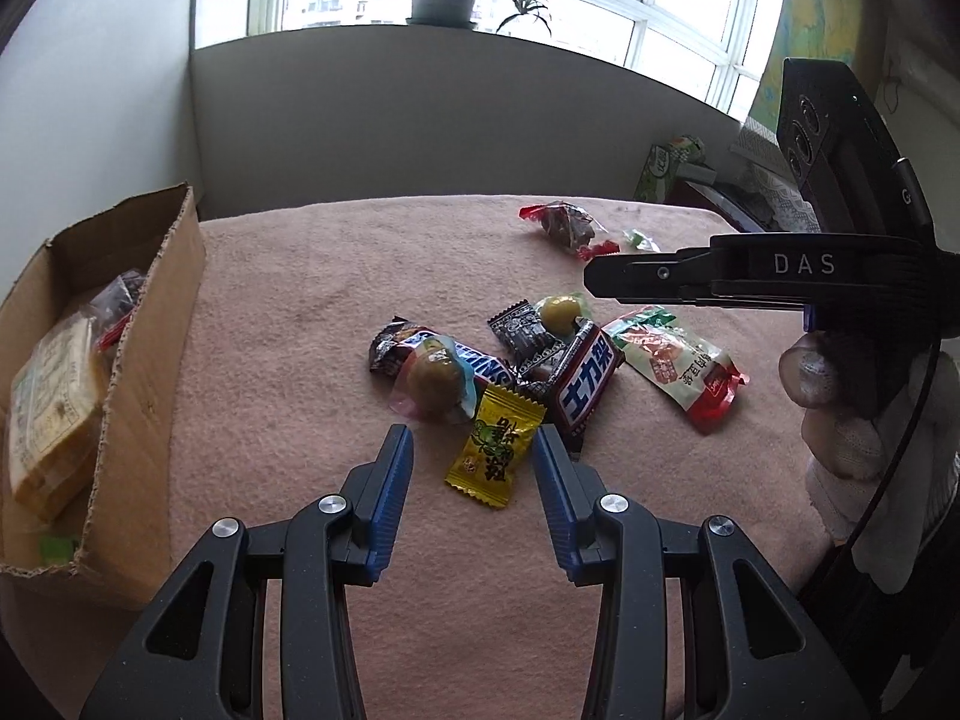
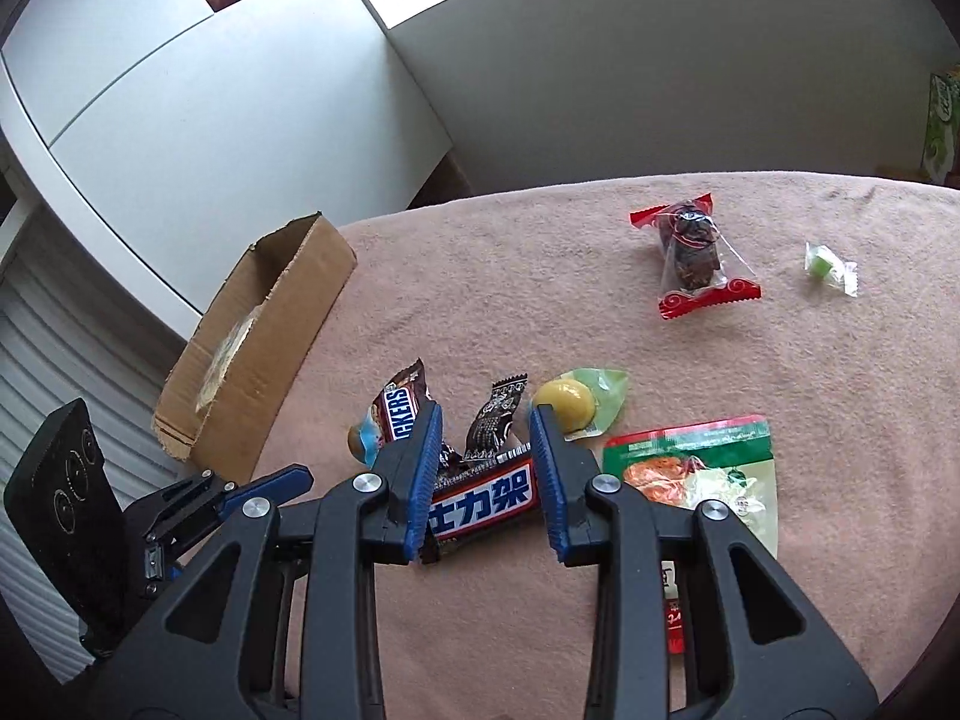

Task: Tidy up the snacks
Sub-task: 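Move the right tool over the candies toward the Snickers bar, then close the right tool on the Snickers bar while the left tool closes on the yellow candy packet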

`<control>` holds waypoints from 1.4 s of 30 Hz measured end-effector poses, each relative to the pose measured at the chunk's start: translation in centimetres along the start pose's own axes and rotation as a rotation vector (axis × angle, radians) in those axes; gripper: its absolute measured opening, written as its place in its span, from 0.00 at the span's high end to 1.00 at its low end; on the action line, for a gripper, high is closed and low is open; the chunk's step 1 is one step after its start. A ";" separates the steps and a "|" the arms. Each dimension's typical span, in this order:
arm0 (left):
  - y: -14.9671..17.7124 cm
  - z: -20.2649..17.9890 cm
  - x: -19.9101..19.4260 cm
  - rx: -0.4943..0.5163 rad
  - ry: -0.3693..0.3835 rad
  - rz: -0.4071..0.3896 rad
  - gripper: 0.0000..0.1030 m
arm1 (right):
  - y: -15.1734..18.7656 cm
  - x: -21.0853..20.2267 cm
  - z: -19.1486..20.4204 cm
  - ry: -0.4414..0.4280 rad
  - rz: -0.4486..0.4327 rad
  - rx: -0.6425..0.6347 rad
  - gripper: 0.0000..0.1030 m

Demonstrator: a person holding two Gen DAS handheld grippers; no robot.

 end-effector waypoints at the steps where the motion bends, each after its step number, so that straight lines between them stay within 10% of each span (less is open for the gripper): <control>1: 0.0 0.1 0.0 -0.002 0.002 0.002 0.61 | -0.2 0.4 0.0 -0.013 0.011 -0.003 0.69; 30: 0.1 0.3 0.4 -0.006 0.012 0.029 0.61 | 4.9 -3.3 -1.9 -0.047 0.115 -0.038 0.67; 35: 0.3 -0.5 1.4 0.026 0.004 0.054 0.61 | 6.4 -4.5 -0.8 -0.034 0.087 -0.002 0.46; 42: -0.1 -0.3 2.5 0.017 -0.004 0.077 0.61 | 6.4 -2.2 -1.0 -0.019 0.130 0.054 0.46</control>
Point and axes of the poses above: each gripper's, at about its wrist camera, not at the fingertips, and x roughly the way its jaws point, z to its left, y to its underside, the point moved 1 cm from there along x, roughly the way its jaws point, and after that the axes turned 11 degrees about -x, right-handed, at the moved point
